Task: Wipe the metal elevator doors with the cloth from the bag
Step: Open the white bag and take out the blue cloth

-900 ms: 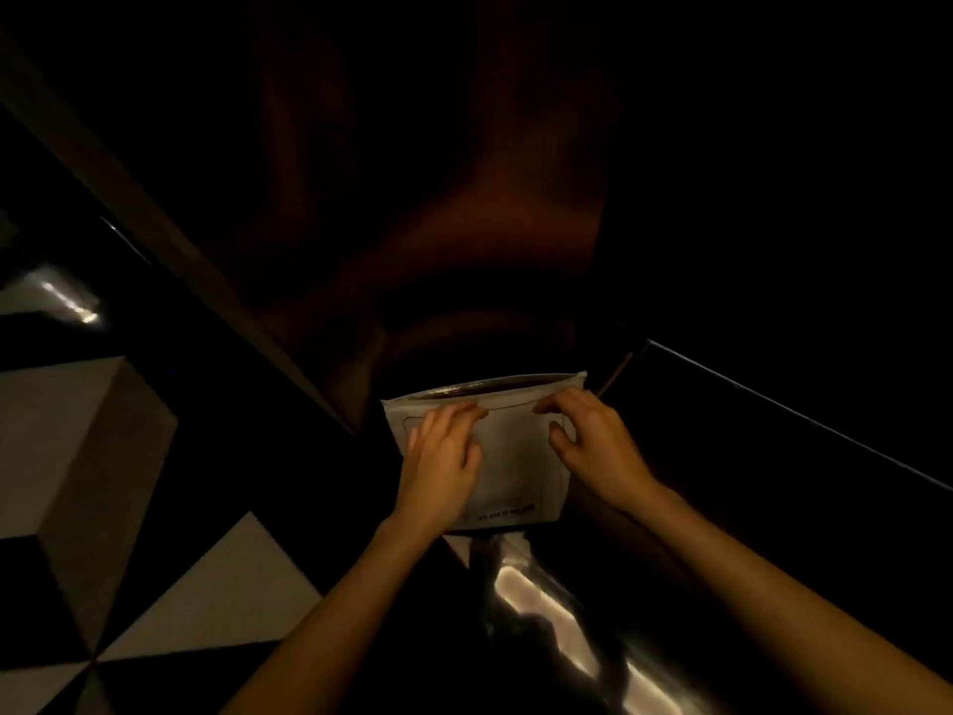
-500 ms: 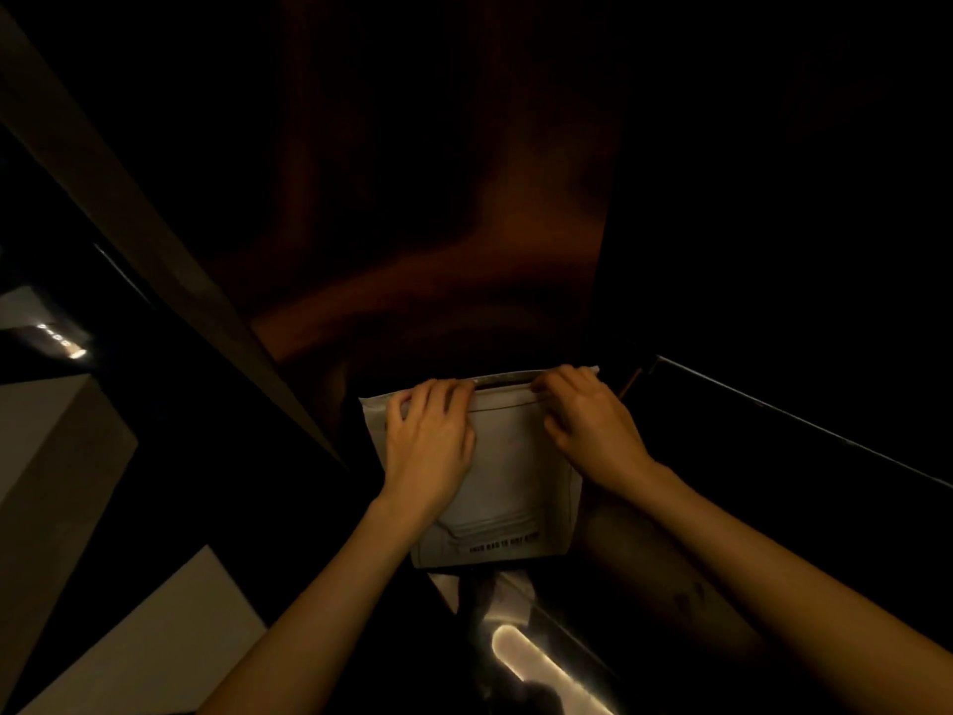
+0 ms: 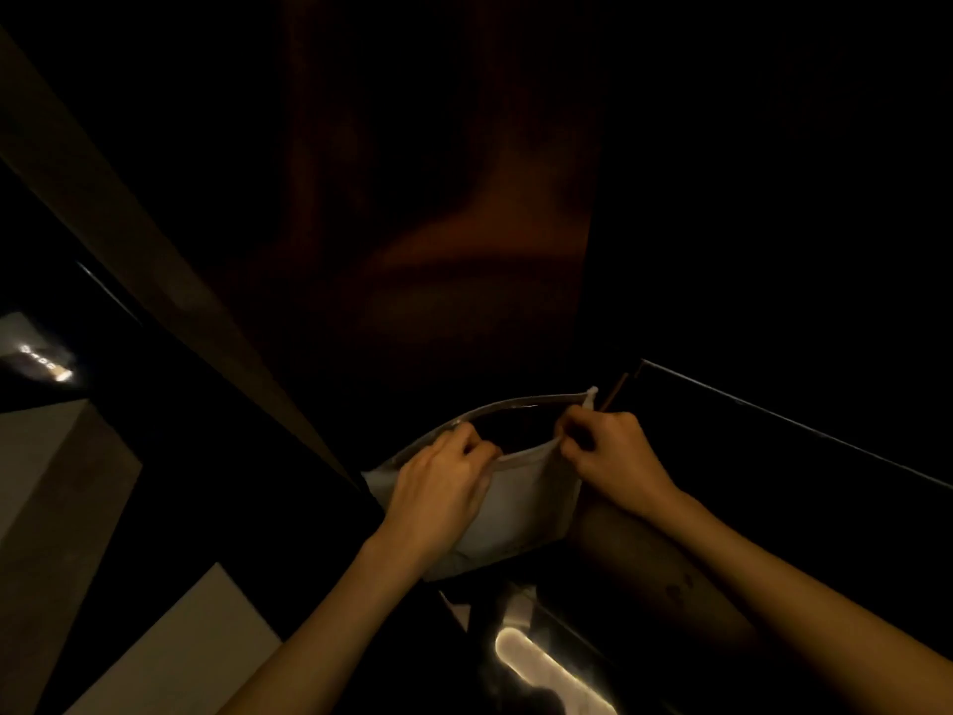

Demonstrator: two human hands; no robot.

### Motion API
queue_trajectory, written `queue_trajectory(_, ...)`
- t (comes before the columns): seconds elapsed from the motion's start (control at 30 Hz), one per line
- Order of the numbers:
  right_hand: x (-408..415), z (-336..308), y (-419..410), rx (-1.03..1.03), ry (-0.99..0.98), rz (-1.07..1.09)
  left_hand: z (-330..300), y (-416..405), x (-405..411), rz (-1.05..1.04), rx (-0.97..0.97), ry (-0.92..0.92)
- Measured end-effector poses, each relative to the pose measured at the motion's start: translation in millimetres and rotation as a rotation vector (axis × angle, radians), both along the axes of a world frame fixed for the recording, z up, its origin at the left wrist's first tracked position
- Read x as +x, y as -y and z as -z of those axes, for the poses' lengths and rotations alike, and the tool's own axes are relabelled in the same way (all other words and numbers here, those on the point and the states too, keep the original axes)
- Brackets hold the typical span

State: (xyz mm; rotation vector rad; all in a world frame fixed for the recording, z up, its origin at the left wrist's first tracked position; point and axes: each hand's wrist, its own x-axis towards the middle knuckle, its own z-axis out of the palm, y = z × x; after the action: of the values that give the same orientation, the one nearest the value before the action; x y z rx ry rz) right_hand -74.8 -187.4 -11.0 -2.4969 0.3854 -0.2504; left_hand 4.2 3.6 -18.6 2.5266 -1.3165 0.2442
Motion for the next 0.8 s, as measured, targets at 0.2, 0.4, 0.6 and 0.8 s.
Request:
queue_trajectory(0.2, -35.7, -100.4, 7.0, 0.155, -0.016, 0.081, -88.7, 10.6, -19.2, -0.019, 0.011, -0.079)
queue_trajectory(0.4, -83.1, -258.5, 38.4, 0.054, -0.067, 0.065, -203.7, 35.8, -47.8, -0.246, 0.096, -0.387)
queue_trajectory(0.6, -148.4, -442.2, 71.5, -0.145, -0.078, 0.093, -364.9, 85.5, -72.5, 0.000, -0.107, -0.659)
queue_trajectory(0.8, -229.4, -598.2, 82.6, -0.201, -0.060, 0.306, -540.5, 130.9, -106.6, 0.136, -0.393, -0.756)
